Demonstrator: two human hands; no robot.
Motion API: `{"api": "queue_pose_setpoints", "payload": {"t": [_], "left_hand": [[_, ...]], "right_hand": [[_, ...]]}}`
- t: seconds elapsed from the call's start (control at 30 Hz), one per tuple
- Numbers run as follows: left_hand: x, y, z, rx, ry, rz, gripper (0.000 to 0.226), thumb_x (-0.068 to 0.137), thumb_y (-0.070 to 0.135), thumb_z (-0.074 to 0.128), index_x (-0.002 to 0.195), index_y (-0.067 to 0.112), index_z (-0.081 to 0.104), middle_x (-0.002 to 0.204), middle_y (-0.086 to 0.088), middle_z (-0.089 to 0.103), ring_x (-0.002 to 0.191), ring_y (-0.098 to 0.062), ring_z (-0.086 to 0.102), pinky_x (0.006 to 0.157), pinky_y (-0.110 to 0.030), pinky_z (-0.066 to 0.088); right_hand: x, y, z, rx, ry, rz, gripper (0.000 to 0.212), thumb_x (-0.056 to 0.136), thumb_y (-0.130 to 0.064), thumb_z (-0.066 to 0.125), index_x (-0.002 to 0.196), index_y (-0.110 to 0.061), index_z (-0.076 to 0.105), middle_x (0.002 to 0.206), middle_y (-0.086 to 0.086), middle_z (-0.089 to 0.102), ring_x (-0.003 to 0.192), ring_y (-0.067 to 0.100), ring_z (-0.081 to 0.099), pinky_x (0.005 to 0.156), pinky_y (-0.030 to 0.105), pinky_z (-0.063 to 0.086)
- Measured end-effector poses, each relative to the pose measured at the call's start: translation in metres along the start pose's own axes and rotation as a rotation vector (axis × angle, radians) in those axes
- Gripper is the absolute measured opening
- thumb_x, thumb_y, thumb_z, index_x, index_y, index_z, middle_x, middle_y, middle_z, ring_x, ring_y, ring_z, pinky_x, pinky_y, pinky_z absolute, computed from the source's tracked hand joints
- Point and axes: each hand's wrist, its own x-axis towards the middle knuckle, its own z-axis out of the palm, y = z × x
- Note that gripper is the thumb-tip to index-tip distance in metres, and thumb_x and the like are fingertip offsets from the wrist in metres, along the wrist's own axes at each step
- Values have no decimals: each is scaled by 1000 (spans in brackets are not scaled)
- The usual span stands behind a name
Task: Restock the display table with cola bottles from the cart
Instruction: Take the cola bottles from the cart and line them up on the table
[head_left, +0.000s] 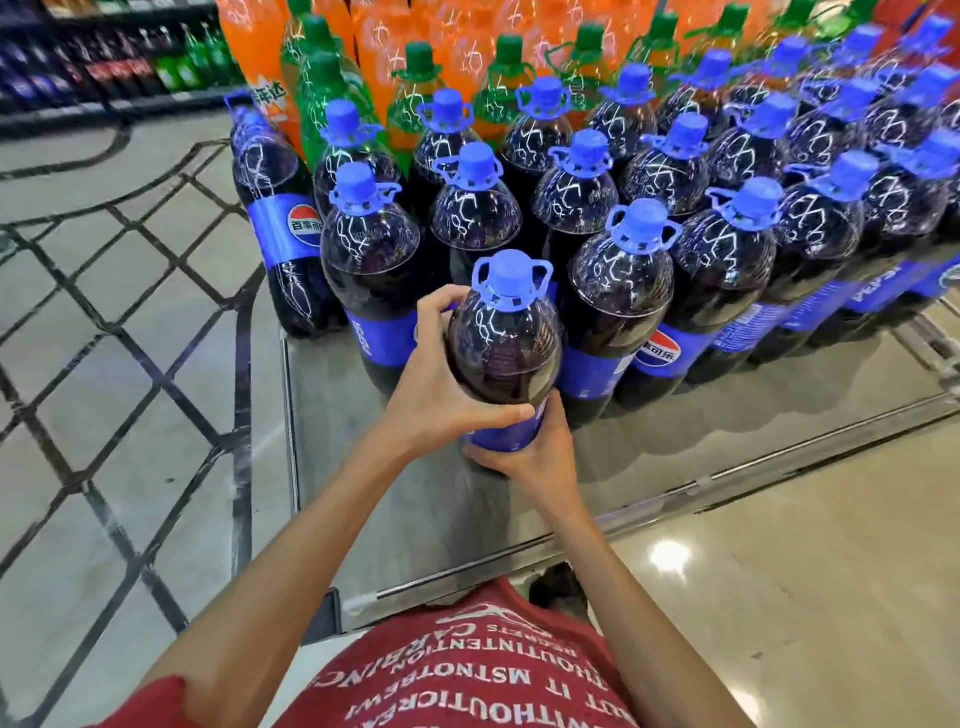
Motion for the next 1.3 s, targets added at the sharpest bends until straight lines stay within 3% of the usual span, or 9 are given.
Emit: {"api": "queue_pose_setpoints", "payload": {"t": [0.13, 0.27, 0.37, 0.5, 0.67, 0.83, 1.2, 1.3], "left_hand": [[4, -1, 1, 20, -32, 18, 113, 48, 21, 98, 135, 25, 27, 120, 39, 47, 123, -8, 54, 107, -28, 44], [6, 0, 1, 38, -28, 16, 114, 49, 25, 100, 136, 27, 27, 130, 25, 46, 125, -6, 52, 109, -31, 44], [9, -2, -2, 58, -47, 29, 117, 50, 33, 100, 141, 27, 26, 139, 8, 45, 133, -13, 48, 114, -40, 40], [13, -7, -9, 114, -65, 33, 117, 53, 43, 98, 146, 27, 29, 146, 2, 43, 136, -24, 46, 112, -50, 40], [16, -7, -15, 115, -104, 20, 116, 58, 32, 99, 151, 22, 29, 146, 0, 43, 134, -21, 49, 106, -48, 48], [15, -4, -16, 96, -103, 12, 113, 59, 24, 99, 149, 20, 31, 144, 3, 45, 132, -17, 49, 105, -48, 49], [12, -8, -11, 97, -56, -9, 113, 62, 20, 98, 151, 14, 29, 147, 2, 42, 130, -8, 48, 103, -39, 51], [17, -11, -12, 118, -33, -7, 114, 63, 23, 98, 152, 13, 28, 148, 1, 40, 134, -11, 45, 106, -43, 49]], "right_hand": [[-1, -3, -1, -40, 50, -24, 88, 49, -29, 102, 118, -40, 48, 118, -10, 59, 110, 3, 61, 92, 26, 52], [-2, -2, -1, -180, 82, -40, 94, 52, -46, 98, 129, -19, 51, 118, -12, 46, 111, 10, 55, 82, 21, 45], [-1, -1, 4, -239, 130, -37, 92, 52, -48, 97, 125, -13, 52, 116, -9, 46, 110, 16, 55, 78, 27, 46], [-4, -3, 9, -326, 196, -37, 102, 54, -51, 95, 135, -10, 48, 134, -1, 45, 120, 20, 53, 81, 33, 49], [-5, -7, 10, -379, 248, -18, 109, 55, -54, 94, 143, -14, 44, 142, 4, 43, 129, 26, 50, 85, 45, 54], [-8, -9, 13, -315, 308, 15, 112, 53, -50, 96, 145, -20, 39, 138, -2, 45, 129, 22, 50, 87, 43, 51], [-4, -4, 18, -352, 317, -3, 110, 58, -57, 92, 146, -16, 40, 139, 5, 45, 130, 28, 50, 81, 45, 52], [1, -6, 22, -350, 319, 0, 109, 59, -56, 92, 146, -15, 42, 139, 7, 44, 130, 30, 48, 81, 47, 53]]}}
